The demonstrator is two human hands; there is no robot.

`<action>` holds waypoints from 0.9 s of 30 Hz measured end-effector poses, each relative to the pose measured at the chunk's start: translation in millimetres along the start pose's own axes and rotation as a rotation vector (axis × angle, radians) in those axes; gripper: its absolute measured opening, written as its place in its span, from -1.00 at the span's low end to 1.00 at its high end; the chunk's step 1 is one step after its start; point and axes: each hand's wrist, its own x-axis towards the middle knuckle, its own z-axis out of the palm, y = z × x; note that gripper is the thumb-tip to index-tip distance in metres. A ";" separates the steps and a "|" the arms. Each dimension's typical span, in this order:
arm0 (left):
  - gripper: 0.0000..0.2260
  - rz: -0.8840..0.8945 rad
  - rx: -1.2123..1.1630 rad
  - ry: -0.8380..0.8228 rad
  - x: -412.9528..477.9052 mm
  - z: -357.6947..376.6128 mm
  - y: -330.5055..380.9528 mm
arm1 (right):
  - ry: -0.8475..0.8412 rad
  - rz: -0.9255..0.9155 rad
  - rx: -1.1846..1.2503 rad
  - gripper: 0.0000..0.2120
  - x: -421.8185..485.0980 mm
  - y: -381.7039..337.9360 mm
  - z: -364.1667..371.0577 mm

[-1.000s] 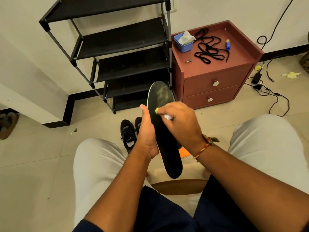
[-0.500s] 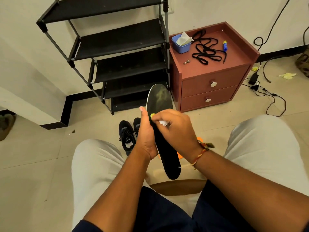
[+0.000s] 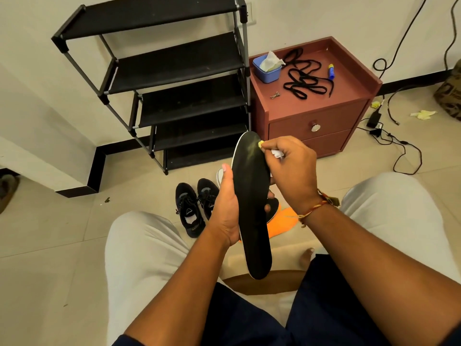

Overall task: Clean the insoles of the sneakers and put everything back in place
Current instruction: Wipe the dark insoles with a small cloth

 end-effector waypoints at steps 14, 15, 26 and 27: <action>-0.35 0.048 0.054 0.093 -2.1 -5.5 5.3 | -0.118 -0.240 0.003 -0.91 -25.6 -25.9 16.9; -0.35 0.049 0.074 0.075 -2.1 -4.8 5.1 | -0.098 -0.215 0.001 -0.91 -20.5 -22.0 14.8; -0.35 0.051 0.192 0.072 2.2 -5.9 -1.6 | -0.046 -0.057 0.102 -0.90 -18.1 -21.4 6.5; -0.37 0.058 0.188 0.086 0.8 -5.9 -0.8 | -0.067 -0.104 0.102 -0.91 -23.1 -26.3 10.2</action>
